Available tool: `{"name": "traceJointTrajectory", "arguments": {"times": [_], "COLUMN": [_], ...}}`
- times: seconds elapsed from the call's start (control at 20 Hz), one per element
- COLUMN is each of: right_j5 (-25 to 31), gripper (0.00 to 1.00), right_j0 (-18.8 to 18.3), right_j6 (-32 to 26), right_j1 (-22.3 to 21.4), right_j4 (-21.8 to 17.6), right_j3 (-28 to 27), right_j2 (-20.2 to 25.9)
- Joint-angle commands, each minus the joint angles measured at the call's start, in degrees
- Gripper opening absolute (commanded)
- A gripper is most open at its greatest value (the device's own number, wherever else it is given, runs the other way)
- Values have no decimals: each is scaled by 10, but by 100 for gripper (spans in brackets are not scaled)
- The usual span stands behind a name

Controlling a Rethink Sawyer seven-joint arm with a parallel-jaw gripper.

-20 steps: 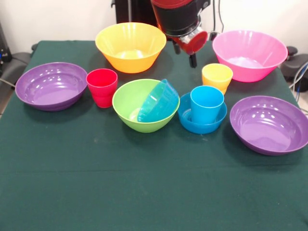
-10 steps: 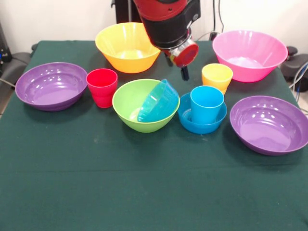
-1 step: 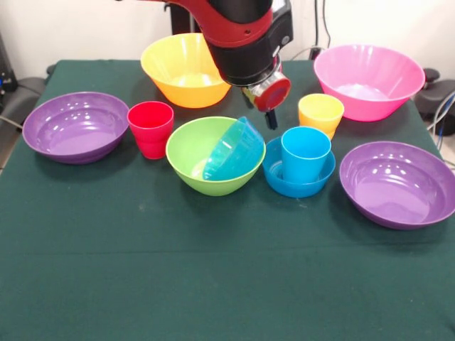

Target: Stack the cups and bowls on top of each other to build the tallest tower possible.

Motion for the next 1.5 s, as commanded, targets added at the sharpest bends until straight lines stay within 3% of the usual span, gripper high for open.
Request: {"name": "traceJointTrajectory", "arguments": {"times": [0.05,0.65,0.8,0.9,1.15,1.5], "right_j5": [38,49,57,58,41,-8], "gripper": [100,100,100,100,100,100], "right_j0": [3,-22,-47,-59,-86,-103], "right_j6": [-28,-69,-93,-106,-131,-153], "right_j1": [-16,-49,-4,2,-8,-23], "right_j4": [-8,-18,-39,-48,-65,-130], "right_j3": [-2,13,-37,-42,-21,9], "right_j2": [59,74,74,75,78,77]}}
